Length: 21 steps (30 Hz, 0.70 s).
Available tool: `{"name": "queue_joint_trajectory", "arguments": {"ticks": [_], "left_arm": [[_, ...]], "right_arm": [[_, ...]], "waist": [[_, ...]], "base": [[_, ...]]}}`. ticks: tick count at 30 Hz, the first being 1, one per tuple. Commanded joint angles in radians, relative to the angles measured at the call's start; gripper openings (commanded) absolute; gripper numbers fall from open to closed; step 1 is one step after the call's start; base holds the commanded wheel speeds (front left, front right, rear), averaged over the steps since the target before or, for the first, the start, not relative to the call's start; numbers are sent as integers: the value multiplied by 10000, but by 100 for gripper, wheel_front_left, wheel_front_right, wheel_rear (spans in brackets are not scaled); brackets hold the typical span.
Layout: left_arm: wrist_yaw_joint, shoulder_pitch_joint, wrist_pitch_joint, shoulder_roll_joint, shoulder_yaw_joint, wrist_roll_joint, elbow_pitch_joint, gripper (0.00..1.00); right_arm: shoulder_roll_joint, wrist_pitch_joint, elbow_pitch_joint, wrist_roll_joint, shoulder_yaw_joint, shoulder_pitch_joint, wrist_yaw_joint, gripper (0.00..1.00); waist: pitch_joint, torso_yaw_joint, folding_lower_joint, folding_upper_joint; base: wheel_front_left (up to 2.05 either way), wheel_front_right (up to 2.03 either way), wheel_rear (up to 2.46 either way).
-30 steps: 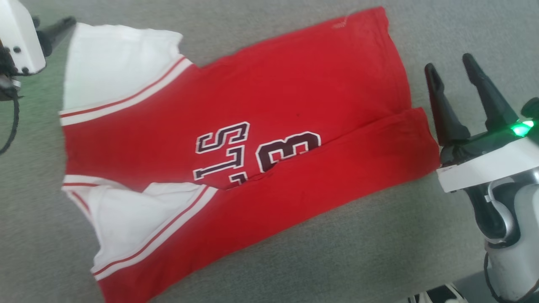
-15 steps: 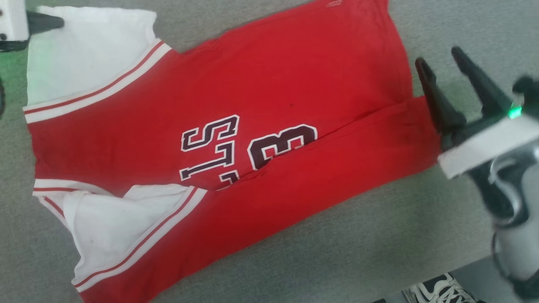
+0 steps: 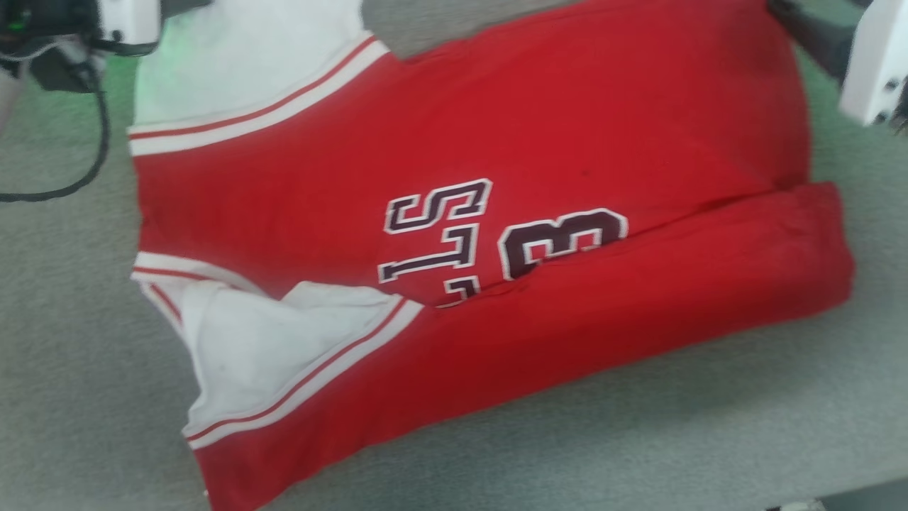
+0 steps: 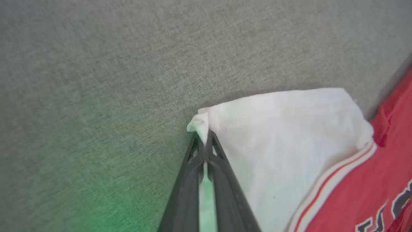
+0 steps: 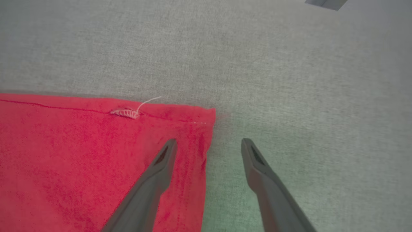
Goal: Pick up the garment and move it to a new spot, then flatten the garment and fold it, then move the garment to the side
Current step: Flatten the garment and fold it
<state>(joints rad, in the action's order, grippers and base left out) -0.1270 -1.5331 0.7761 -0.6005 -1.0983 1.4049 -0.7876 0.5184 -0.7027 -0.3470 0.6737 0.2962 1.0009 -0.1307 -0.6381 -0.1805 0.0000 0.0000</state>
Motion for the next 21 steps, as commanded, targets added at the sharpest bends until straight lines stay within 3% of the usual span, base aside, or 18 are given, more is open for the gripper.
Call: {"name": "queue_joint_trajectory", "arguments": {"ticks": [1,7,8,9,11,16,21], "left_arm": [[-32,465,127,153,-281,-121,55,0],[-41,500,-141,260,-342,47,783,0],[-42,524,-215,281,-339,65,892,0],[-42,541,-333,301,-332,76,980,0],[-43,555,-675,343,-279,98,1097,0],[-43,598,-2342,611,6,-115,1049,0],[-36,1190,-3649,474,88,65,1839,0]], "right_arm": [[53,-316,-162,88,106,204,0,100],[-12,-1891,-1295,437,435,1035,0,100],[-44,-2031,-1383,469,548,1058,-1,80],[-45,-2101,-1418,511,605,1092,-1,47],[-17,-1941,-1427,571,669,1113,-1,3],[420,-1156,-1255,757,705,840,0,0],[953,-596,-575,1338,762,26,0,0]], "waist": [[-144,261,0,0],[-280,679,0,0],[-269,728,0,0],[-254,775,0,0],[-160,857,0,0],[512,1204,0,0],[1449,1587,0,0]], "base": [[0,0,0],[0,0,0],[0,0,0],[0,0,0],[0,0,0],[0,0,0],[0,0,0]]}}
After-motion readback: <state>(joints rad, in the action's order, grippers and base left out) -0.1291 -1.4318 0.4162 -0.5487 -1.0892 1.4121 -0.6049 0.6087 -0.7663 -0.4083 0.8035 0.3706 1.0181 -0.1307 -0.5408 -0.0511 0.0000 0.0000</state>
